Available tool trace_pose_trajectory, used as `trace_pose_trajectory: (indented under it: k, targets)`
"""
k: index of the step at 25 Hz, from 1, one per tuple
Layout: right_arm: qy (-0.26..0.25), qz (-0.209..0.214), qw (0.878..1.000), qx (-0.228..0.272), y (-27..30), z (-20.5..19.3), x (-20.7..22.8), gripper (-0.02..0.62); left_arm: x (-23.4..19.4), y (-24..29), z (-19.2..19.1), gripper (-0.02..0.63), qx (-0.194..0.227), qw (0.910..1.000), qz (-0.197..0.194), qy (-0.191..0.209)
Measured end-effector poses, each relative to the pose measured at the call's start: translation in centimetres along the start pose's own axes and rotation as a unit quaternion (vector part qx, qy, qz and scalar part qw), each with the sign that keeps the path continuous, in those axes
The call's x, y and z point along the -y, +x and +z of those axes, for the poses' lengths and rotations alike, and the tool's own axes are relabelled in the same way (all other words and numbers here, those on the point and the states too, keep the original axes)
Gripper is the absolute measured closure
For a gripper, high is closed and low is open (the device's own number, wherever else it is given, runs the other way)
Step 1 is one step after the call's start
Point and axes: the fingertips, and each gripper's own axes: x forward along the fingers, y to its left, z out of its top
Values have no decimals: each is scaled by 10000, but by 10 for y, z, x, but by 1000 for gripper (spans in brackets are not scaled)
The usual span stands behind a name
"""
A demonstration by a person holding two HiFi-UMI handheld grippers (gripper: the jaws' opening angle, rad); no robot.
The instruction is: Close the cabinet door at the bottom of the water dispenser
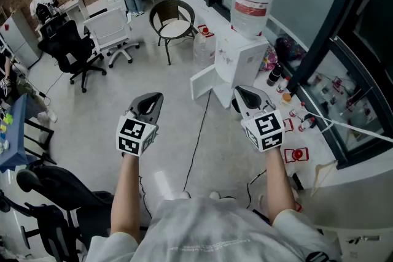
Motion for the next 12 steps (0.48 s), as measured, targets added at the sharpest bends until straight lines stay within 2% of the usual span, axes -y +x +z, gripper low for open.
trace_pose_trajectory:
  k: [6, 12]
  targets:
    - [130, 92, 9996, 250, 1, -13, 33, 568, 9, 28, 4, 592, -81, 9999, 149, -8]
    - [198, 271, 9994, 111, 33, -37, 54, 568, -13, 59, -4, 592, -185, 9994, 277, 1]
